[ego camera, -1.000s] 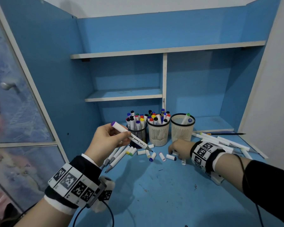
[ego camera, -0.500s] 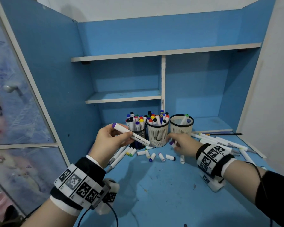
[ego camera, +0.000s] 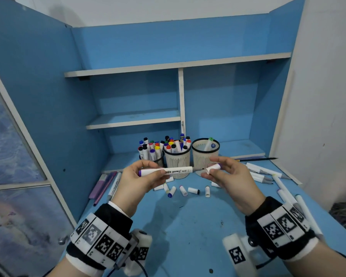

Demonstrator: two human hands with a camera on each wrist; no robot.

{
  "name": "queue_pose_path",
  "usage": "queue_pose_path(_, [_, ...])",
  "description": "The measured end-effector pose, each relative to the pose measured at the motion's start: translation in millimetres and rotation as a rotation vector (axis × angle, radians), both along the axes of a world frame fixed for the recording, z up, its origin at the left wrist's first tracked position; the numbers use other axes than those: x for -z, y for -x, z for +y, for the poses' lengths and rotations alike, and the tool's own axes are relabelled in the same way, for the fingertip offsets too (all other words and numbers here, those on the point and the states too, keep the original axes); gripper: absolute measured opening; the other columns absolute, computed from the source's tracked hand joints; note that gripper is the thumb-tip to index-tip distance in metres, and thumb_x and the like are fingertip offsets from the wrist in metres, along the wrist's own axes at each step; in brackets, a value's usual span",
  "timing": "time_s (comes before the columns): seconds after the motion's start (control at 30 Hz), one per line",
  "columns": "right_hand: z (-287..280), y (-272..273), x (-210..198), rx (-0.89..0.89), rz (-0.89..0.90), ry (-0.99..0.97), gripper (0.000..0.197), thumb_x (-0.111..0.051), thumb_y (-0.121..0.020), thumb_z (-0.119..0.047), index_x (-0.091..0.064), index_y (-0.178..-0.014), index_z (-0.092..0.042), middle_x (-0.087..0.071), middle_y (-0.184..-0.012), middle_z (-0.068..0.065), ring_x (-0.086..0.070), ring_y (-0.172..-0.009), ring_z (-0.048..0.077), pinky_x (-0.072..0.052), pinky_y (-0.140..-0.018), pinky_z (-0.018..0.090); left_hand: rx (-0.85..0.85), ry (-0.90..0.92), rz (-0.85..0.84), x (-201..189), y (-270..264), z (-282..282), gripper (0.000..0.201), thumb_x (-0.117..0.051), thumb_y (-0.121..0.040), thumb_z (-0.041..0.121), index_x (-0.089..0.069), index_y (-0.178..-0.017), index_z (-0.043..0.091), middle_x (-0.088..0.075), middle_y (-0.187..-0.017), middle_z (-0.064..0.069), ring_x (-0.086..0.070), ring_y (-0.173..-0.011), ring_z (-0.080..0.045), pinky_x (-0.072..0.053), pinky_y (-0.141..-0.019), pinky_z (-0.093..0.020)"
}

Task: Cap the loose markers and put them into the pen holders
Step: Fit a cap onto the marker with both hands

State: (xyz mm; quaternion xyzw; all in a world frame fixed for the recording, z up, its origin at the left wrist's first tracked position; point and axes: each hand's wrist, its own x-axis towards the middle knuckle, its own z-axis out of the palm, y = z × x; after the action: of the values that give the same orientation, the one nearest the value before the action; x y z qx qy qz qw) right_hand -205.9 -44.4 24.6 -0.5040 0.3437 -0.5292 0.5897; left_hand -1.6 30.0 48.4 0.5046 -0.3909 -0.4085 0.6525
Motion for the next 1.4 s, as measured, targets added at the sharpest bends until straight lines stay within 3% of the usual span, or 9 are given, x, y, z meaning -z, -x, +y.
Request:
queue_pose_path(0.17, [7,13,4,0.038,-0.179,-0.087,0.025,-0.053,-0.088,0.012,-0.059,-0.107,-0.002,-0.056,-0.113,0.027,-0.072,-0.078,0.023,-0.057,-0.080,0.027,0.044,-0.029,0.037,5,13,1,0.007,-0.062,-0.082,-0.006,-0.062,-0.088,-0.003,-0.072,-0.081,-0.019,-0.072,-0.076,-0.029,-0.058,-0.066,-0.024])
queue_pose_path(0.33, [13,19,9,-0.016,-0.265,-0.089,0.028,-0.056,-0.085,0.012,-0.057,-0.111,0.001,-0.062,-0.098,0.018,-0.070,-0.075,0.018,-0.058,-0.075,0.023,0.082,-0.053,0.053,6,21,3,0.004,-0.062,-0.082,-0.006,-0.064,-0.085,-0.003,-0.070,-0.084,-0.024,-0.072,-0.075,-0.029,-0.059,-0.070,-0.027])
queue_pose_path(0.47, [17,20,12,-0.104,-0.248,-0.025,0.069,-0.091,-0.043,-0.026,-0.063,-0.101,-0.002,-0.070,-0.088,0.013,-0.070,-0.081,0.020,-0.056,-0.071,0.021,0.136,-0.081,0.059,4,25,3,0.005,-0.063,-0.081,-0.004,-0.065,-0.086,-0.005,-0.070,-0.084,-0.025,-0.071,-0.074,-0.031,-0.059,-0.075,-0.030])
queue_pose_path(0.6, [21,20,6,-0.017,-0.120,0.122,0.018,-0.066,-0.076,0.008,-0.065,-0.089,-0.005,-0.070,-0.082,0.007,-0.070,-0.073,0.016,-0.055,-0.069,0.018,0.202,-0.103,0.037,4,25,4,0.009,-0.061,-0.082,-0.003,-0.066,-0.089,-0.005,-0.072,-0.083,-0.021,-0.072,-0.074,-0.029,-0.059,-0.074,-0.028])
queue_pose_path(0.77, [28,20,3,0.006,-0.026,0.238,0.025,-0.058,-0.079,0.018,-0.066,-0.080,-0.005,-0.072,-0.074,0.002,-0.071,-0.071,0.018,-0.055,-0.068,0.018,0.223,-0.067,-0.010,1,23,7,0.010,-0.059,-0.081,-0.006,-0.067,-0.086,-0.004,-0.072,-0.080,-0.018,-0.072,-0.072,-0.027,-0.058,-0.067,-0.023])
queue_pose_path(1.03, [30,16,6,-0.051,0.047,0.246,0.026,-0.058,-0.081,0.017,-0.068,-0.084,-0.007,-0.074,-0.078,0.005,-0.072,-0.078,0.023,-0.057,-0.073,0.023,0.214,-0.021,-0.106,-3,16,12,0.008,-0.063,-0.078,-0.004,-0.068,-0.085,-0.003,-0.071,-0.081,-0.021,-0.072,-0.072,-0.030,-0.059,-0.068,-0.024])
queue_pose_path(1.17, [29,16,2,-0.080,0.179,0.318,0.029,-0.066,-0.079,0.009,-0.070,-0.089,-0.018,-0.075,-0.085,0.002,-0.070,-0.084,0.019,-0.054,-0.076,0.019,0.064,0.143,-0.057,-12,12,11,0.030,-0.072,-0.063,0.002,-0.064,-0.090,-0.005,-0.072,-0.078,-0.018,-0.071,-0.071,-0.030,-0.060,-0.069,-0.029])
queue_pose_path(1.27, [29,13,3,-0.072,0.274,0.362,0.031,-0.070,-0.079,0.003,-0.071,-0.090,-0.026,-0.073,-0.090,0.007,-0.067,-0.088,0.027,-0.055,-0.082,0.031,-0.028,0.251,-0.055,-20,10,8,0.037,-0.074,-0.060,0.004,-0.062,-0.094,-0.005,-0.072,-0.071,-0.010,-0.071,-0.071,-0.023,-0.058,-0.067,-0.027])
queue_pose_path(1.4, [30,3,4,-0.103,0.499,0.453,0.026,-0.074,-0.079,-0.015,-0.068,-0.097,-0.033,-0.069,-0.084,0.006,-0.059,-0.080,0.029,-0.047,-0.068,0.034,-0.021,0.268,-0.275,-29,16,6,0.033,-0.078,-0.064,-0.001,-0.066,-0.095,0.001,-0.072,-0.073,-0.007,-0.069,-0.070,-0.017,-0.058,-0.069,-0.026])
